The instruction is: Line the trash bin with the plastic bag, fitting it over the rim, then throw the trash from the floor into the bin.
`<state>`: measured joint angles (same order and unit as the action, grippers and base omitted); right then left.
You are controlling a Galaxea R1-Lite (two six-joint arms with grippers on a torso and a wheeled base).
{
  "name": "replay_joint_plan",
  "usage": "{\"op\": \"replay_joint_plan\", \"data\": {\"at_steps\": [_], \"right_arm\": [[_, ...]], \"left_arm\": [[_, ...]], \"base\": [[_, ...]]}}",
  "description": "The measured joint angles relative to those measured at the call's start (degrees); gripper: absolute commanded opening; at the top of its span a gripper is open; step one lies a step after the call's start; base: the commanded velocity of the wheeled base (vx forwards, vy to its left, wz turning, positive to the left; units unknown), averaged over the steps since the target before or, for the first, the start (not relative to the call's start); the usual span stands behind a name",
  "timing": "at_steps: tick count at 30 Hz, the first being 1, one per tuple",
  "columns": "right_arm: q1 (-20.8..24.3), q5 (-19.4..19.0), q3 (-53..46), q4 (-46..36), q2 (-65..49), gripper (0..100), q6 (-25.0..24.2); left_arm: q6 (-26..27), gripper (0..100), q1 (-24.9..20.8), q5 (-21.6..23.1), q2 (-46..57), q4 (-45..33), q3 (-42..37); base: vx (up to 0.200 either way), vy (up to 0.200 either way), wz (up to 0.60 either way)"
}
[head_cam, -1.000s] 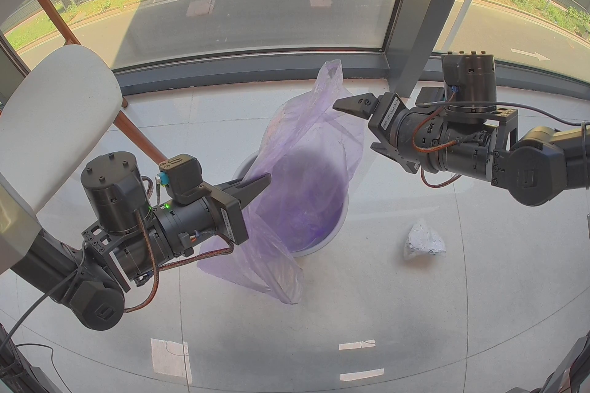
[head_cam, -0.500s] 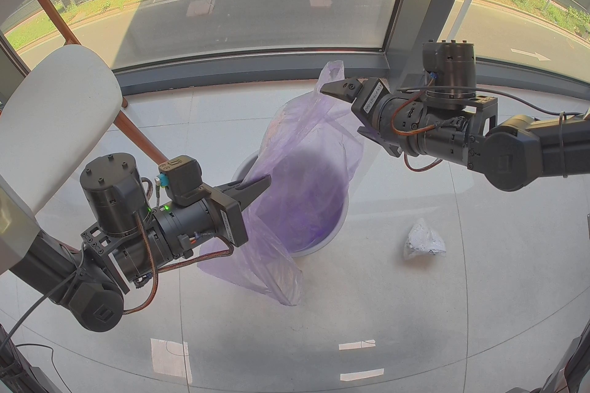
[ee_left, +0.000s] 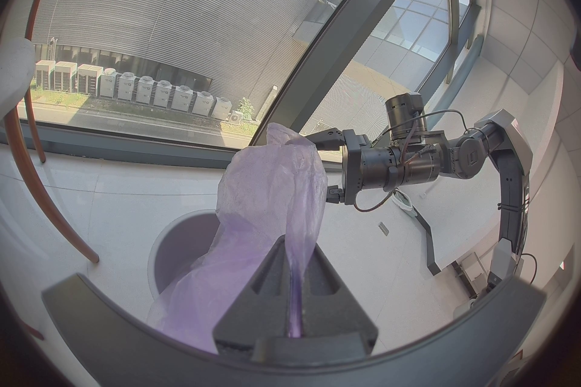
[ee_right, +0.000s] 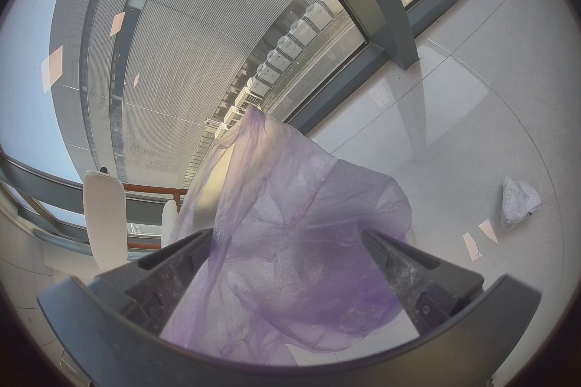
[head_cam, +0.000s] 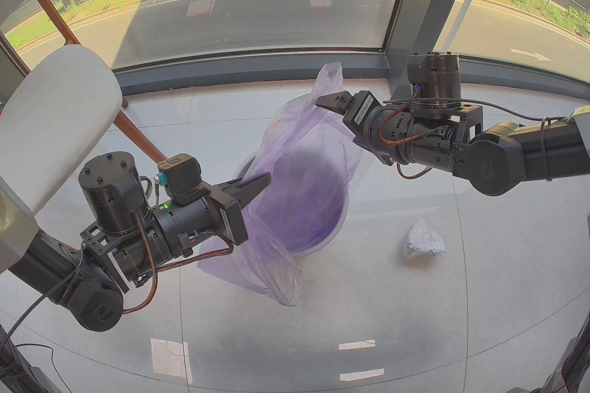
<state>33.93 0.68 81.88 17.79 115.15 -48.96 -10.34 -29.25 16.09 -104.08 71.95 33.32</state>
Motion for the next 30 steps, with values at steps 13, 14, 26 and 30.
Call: {"op": "replay_joint_plan", "data": {"at_steps": [13,14,26,30], "right_arm": [[2.18,0.16,5.33,-4.30,1.66,0,-0.17],[2.34,0.27,5.38,-4.44,1.72,0,-0.17],[2.95,1.83,3.19,-4.57,1.61,0,-0.22],[3.08,2.60,2.88,-4.46,1.52,0,-0.12]], "left_arm": [[0.02,0,-1.73,-0.06,0.06,0.01,-0.55],[0.02,0,-1.78,-0.06,0.06,0.01,-0.57],[0.00,0,-1.37,-0.94,-0.05,-0.07,-0.63],[-0.02,0,-1.29,-0.96,-0.05,-0.18,-0.49]], "base": [[0.000,0.000,0.00],[0.000,0.000,0.00],[0.000,0.000,0.00],[0.000,0.000,0.00]]}}
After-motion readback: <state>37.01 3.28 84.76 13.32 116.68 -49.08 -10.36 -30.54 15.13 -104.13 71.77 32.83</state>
